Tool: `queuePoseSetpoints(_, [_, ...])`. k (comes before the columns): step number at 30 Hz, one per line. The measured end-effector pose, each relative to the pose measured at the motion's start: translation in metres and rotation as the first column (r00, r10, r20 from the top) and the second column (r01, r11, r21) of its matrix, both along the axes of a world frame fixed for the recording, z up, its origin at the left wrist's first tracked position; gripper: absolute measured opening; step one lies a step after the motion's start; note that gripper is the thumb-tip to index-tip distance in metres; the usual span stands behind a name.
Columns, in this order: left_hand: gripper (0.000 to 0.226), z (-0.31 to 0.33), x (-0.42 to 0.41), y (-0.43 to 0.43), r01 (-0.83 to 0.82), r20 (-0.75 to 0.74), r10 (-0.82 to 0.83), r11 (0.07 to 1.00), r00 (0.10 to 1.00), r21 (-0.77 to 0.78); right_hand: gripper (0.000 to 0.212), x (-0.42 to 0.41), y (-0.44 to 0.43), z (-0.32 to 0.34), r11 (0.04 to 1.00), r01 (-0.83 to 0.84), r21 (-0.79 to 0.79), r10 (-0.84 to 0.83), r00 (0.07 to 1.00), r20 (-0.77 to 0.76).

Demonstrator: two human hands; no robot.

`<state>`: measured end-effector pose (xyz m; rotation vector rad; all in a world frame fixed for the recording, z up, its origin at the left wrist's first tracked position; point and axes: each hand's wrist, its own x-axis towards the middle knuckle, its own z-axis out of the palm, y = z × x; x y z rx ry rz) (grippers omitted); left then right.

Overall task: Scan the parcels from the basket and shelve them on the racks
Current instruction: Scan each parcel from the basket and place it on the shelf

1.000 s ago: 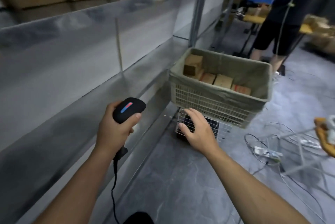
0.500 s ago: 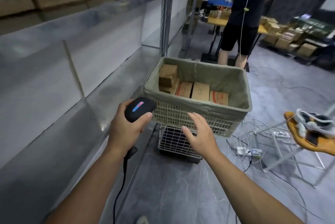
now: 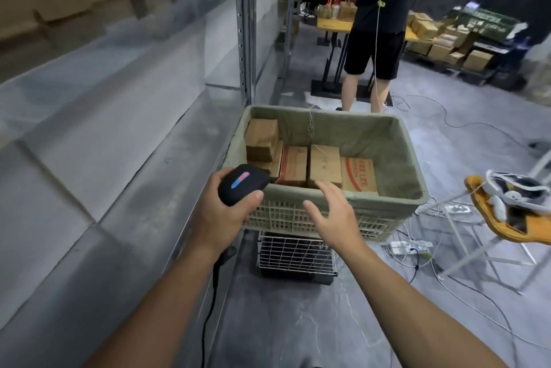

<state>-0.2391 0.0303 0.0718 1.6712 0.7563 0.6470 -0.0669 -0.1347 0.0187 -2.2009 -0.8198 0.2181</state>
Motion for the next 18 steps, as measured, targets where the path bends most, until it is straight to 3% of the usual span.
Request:
queuePoseSetpoints(13, [0.062,-0.031,0.197,0.036,-0.035,-0.061,0.031,0.997,0.998,-0.068,0.059,0.194,0.038,-0.041,0.999,0.021,-0.049,-0.026,0.993,-0.111])
queuePoseSetpoints(18, [0.058,-0.04,0.255,0.049,-0.109,-0.107,0.1,0.991,0.989,-0.08,0.061,0.259,0.062,-0.052,0.993,-0.062,-0.104,0.047,0.989,-0.14])
